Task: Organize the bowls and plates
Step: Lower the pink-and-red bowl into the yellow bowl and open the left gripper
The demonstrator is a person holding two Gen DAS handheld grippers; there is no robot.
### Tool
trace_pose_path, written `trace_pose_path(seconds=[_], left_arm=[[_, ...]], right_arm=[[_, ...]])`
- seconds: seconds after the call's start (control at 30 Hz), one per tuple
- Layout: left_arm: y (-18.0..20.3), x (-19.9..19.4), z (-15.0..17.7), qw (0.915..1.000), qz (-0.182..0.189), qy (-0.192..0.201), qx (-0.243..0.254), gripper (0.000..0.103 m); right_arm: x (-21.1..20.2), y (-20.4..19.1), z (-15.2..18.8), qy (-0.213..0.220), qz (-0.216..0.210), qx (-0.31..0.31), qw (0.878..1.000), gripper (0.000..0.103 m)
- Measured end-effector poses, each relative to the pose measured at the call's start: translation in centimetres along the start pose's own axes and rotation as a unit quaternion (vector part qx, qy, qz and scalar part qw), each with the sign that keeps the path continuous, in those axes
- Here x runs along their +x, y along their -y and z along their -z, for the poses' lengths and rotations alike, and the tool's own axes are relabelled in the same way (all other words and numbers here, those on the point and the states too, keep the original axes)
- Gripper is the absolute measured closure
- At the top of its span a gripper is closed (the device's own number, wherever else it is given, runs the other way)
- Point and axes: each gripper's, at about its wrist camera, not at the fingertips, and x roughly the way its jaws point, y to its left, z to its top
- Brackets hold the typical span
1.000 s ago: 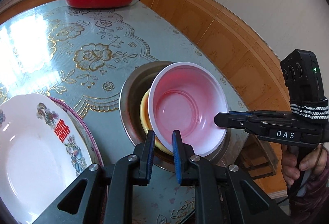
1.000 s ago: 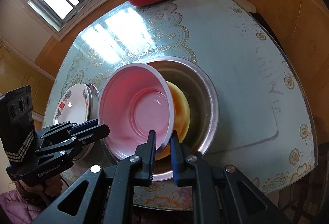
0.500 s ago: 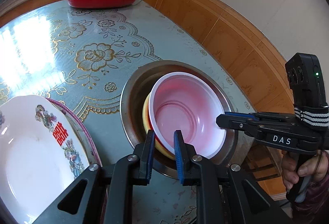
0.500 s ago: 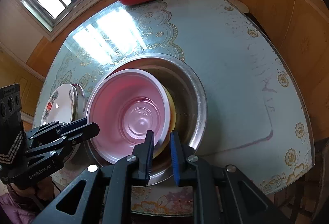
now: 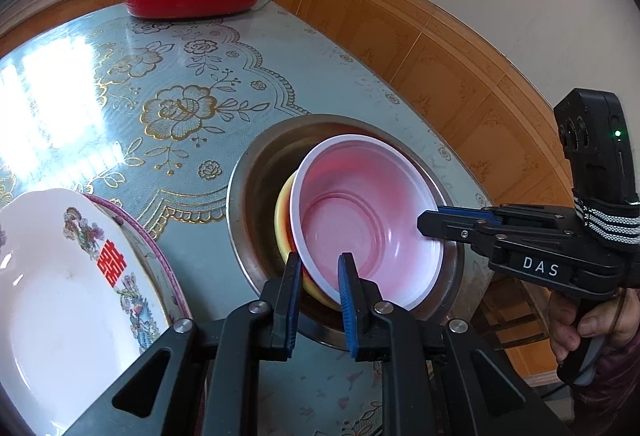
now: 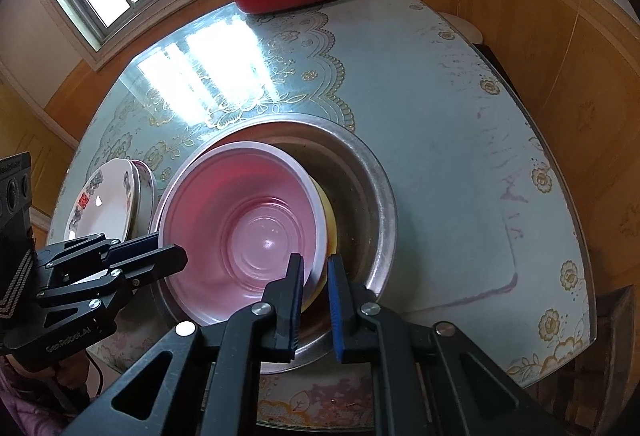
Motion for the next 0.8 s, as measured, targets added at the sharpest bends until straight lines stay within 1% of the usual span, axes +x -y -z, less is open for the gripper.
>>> trace_pose_path(seconds=[0.13, 0.23, 0.33, 0.53, 0.7, 0.8], left_arm=[[-0.1, 0.2, -0.1, 1.0, 0.002, 0.002, 0.0, 0.083], [0.0, 0.5, -0.5, 1.0, -0.004, 0.003, 0.001, 0.083], [0.1, 0.8, -0.6, 0.9999, -0.013, 0.006, 0.007, 0.083], [0.0, 1.1, -0.9, 0.9998, -0.018, 0.01, 0.008, 0.081], [-0.1, 1.6, -1.1, 0.9999, -0.014, 0.007, 0.005, 0.081], [-0.1, 1.8, -1.2, 0.9999, -0.013, 0.005, 0.003, 0.081]], right_arm=[[0.1, 0.1, -0.2, -0.001, 0.009, 0.0, 1.0, 0.092], [0.2, 0.2, -0.4, -0.001, 0.017, 0.001, 1.0, 0.09], [0.3, 0.5, -0.5, -0.002, 0.013, 0.005, 1.0, 0.09], [0.6, 0.9, -1.1, -0.001, 0.018, 0.003, 1.0, 0.09], [0.7, 1.3, -1.7, -0.004, 0.013, 0.011, 1.0, 0.089], [0.8, 1.3, -1.9, -0.004, 0.012, 0.013, 1.0, 0.087]])
